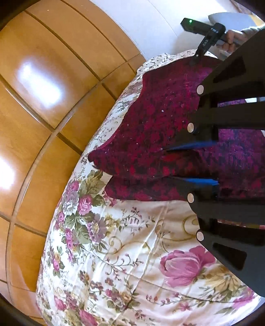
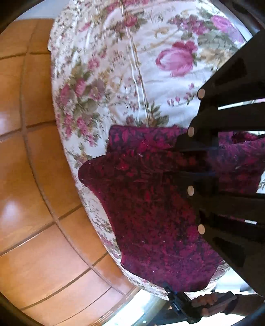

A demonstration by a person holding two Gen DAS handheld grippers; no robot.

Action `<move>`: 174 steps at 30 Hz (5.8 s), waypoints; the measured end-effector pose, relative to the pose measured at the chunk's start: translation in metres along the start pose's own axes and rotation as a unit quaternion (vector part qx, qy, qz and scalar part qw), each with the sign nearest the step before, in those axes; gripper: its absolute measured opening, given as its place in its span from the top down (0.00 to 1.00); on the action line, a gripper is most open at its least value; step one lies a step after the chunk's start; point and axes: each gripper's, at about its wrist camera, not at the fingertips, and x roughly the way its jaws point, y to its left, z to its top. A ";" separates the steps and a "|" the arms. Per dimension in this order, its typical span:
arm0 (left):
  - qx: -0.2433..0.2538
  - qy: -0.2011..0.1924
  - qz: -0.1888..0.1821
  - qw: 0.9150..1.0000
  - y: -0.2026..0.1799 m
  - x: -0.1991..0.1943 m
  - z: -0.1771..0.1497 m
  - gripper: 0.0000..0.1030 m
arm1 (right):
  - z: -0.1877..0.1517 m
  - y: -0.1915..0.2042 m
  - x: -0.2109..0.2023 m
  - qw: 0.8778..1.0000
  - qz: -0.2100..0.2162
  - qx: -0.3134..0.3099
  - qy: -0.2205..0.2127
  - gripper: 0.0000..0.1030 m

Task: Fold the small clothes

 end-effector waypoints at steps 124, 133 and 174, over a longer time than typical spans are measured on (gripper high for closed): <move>0.161 0.049 0.007 0.986 -0.108 0.078 -0.056 0.53 | -0.051 -0.008 0.036 0.968 0.211 0.109 0.082 0.60; 0.095 0.068 -0.061 0.991 -0.080 0.081 -0.044 0.53 | -0.012 0.096 -0.013 0.961 0.274 -0.010 0.022 0.70; -0.014 0.030 -0.154 0.987 0.023 -0.006 0.031 0.70 | -0.116 0.325 0.058 0.874 0.125 -0.470 -0.007 0.75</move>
